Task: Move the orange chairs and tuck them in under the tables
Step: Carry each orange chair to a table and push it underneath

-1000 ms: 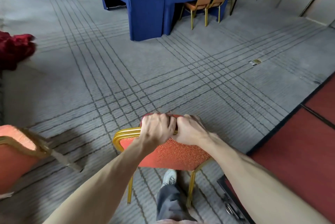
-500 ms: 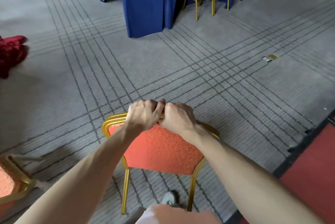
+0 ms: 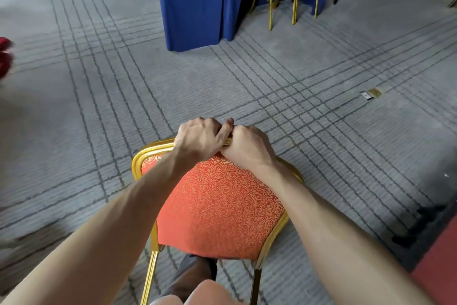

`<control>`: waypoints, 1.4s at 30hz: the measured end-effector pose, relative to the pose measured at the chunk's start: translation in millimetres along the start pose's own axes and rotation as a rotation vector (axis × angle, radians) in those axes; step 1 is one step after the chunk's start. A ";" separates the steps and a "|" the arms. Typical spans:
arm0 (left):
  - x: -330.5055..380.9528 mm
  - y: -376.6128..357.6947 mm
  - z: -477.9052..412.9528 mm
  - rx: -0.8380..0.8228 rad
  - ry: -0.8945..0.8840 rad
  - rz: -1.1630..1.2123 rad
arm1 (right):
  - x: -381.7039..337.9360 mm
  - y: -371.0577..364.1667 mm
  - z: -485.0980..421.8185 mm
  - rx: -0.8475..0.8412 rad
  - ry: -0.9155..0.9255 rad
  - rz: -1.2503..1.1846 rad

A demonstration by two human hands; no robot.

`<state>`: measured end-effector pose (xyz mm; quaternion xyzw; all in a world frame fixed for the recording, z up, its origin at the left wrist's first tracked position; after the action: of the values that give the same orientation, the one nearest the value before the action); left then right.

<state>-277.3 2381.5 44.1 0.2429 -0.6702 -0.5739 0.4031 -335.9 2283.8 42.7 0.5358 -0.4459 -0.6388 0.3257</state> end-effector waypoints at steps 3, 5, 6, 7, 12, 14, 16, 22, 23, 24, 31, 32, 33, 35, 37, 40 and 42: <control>-7.2 -15.5 -85.9 -0.004 0.026 -0.016 | 28.4 4.1 -79.0 -0.019 -0.043 0.024; -6.6 -24.0 -118.3 -0.029 -0.047 -0.107 | 39.6 4.1 -108.6 -0.066 -0.034 0.053; -6.9 -26.3 -139.1 -0.054 -0.090 -0.132 | 45.4 3.7 -130.2 -0.108 -0.028 0.060; -4.9 -30.9 -151.6 -0.072 -0.139 -0.149 | 51.7 2.3 -141.4 -0.148 -0.027 0.057; 12.9 -23.5 -220.9 -0.156 -0.232 -0.112 | 79.4 26.2 -197.9 -0.182 -0.038 0.103; 19.2 -8.6 -245.0 -0.133 -0.254 -0.118 | 82.2 46.6 -218.0 -0.160 -0.017 0.122; 26.6 13.4 -281.0 -0.081 -0.284 -0.154 | 86.5 75.2 -249.7 -0.099 -0.006 0.155; 38.3 24.0 -337.2 0.037 -0.300 -0.114 | 109.0 98.5 -300.1 -0.025 0.048 0.270; 40.8 13.6 -351.0 0.010 -0.313 -0.170 | 118.3 95.7 -311.3 -0.028 0.056 0.282; 42.5 1.6 -360.6 -0.037 -0.322 -0.218 | 127.0 90.1 -318.5 -0.044 0.070 0.294; 46.5 -80.1 -455.7 -0.181 -0.262 -0.167 | 209.4 69.7 -395.0 -0.269 -0.008 0.257; 43.4 -90.8 -474.1 -0.061 -0.269 -0.124 | 218.3 71.7 -407.5 -0.274 -0.016 0.245; 42.6 -100.6 -494.3 -0.038 -0.275 -0.135 | 227.7 76.8 -425.1 -0.256 0.000 0.237; 45.2 -98.6 -528.3 -0.182 -0.184 -0.077 | 238.7 89.2 -458.9 -0.207 0.039 0.245; 47.2 -79.6 -561.5 -0.119 -0.069 0.073 | 249.1 100.2 -490.9 -0.169 0.045 0.209; 47.6 -54.6 -613.6 0.009 -0.007 0.138 | 266.2 111.6 -539.5 -0.082 -0.003 0.117; 50.9 -44.7 -641.1 -0.013 -0.046 0.173 | 276.2 118.5 -560.1 -0.013 -0.014 0.051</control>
<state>213.4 1963.8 24.7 0.1684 -0.6940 -0.5467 0.4371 143.9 1867.1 26.8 0.5177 -0.4574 -0.6369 0.3422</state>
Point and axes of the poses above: each hand's wrist, its own z-axis away from the middle knuckle, its own y-axis out of the back of the hand, x = y × z, the point moved 6 cm from there along -z, towards the middle knuckle, and after that the axes turned 4 degrees about -x, right-handed, at the moved point
